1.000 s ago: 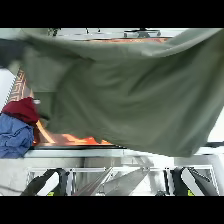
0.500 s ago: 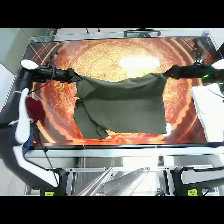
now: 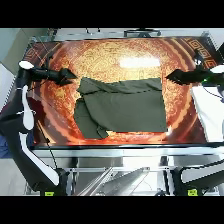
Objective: Fold the shirts.
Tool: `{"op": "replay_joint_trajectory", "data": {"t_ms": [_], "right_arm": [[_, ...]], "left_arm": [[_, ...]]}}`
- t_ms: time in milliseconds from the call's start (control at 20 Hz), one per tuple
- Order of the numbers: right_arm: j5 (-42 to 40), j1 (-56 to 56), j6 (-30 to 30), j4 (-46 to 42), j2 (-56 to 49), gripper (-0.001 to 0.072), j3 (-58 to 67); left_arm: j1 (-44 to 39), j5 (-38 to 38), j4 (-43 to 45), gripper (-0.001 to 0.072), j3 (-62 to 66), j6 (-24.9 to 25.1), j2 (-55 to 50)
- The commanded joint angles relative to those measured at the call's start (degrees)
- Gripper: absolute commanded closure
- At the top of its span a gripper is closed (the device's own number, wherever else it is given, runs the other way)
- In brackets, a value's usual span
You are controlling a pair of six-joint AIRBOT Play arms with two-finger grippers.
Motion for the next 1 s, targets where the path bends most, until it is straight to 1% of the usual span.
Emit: {"op": "replay_joint_trajectory", "data": {"t_ms": [0,50,150,250,300,500,650,700,750,800,900,950], "right_arm": [[12.92,-5.95,0.57,-1.05,3.1,0.035,-2.69],[14.16,-7.5,0.07,-1.14,4.15,0.0349,-4.92],[13.9,-10.29,-1.33,-1.03,6.08,0.0349,-9.75],[14.08,-11.91,-1.9,-1.03,6.73,0.0348,-12.68],[14.23,-12.22,-1.99,-1.05,6.8,0.0348,-13.55],[14.19,-12.07,-2.67,-1.05,6.78,0.0348,-16.11],[14.19,-12.09,-3.1,-1.07,6.73,0.0348,-18.21],[14.16,-12.09,-3.3,-1.09,6.73,0.0347,-19.06],[14.14,-12.09,-3.3,-1.36,6.69,0.0347,-20.0],[14.14,-12.04,-3.26,-2.64,6.69,0.0346,-21.07],[14.08,-11.76,-3.06,-5.16,6.69,0.0345,-23.71],[13.53,-11.63,-3.06,-6.19,6.69,0.0344,-25.18]], "left_arm": [[4.42,-9.4,0.28,0.0088,-12.59,-1.38,4.74],[5.27,-8.83,0.35,0.0088,-18.53,0.0,6.71],[6.58,-4.42,2.43,0.0089,-28.85,2.56,9.86],[6.97,0.22,8.02,0.0088,-35.23,3.06,11.43],[6.93,1.64,9.27,0.0088,-36.87,3.23,11.5],[4.57,5.77,5.64,0.0088,-41.94,7.69,11.45],[1.64,6.88,2.56,0.009,-43.3,9.22,11.45],[0.85,7.02,2.71,0.017,-42.97,9.29,11.45],[0.26,6.84,2.71,0.0287,-42.51,9.46,11.45],[-0.24,6.23,2.75,0.0433,-41.72,9.51,11.45],[-0.59,4.37,2.75,0.0701,-39.67,10.05,11.45],[-0.59,3.41,2.73,0.0692,-38.45,10.01,11.45]]}}
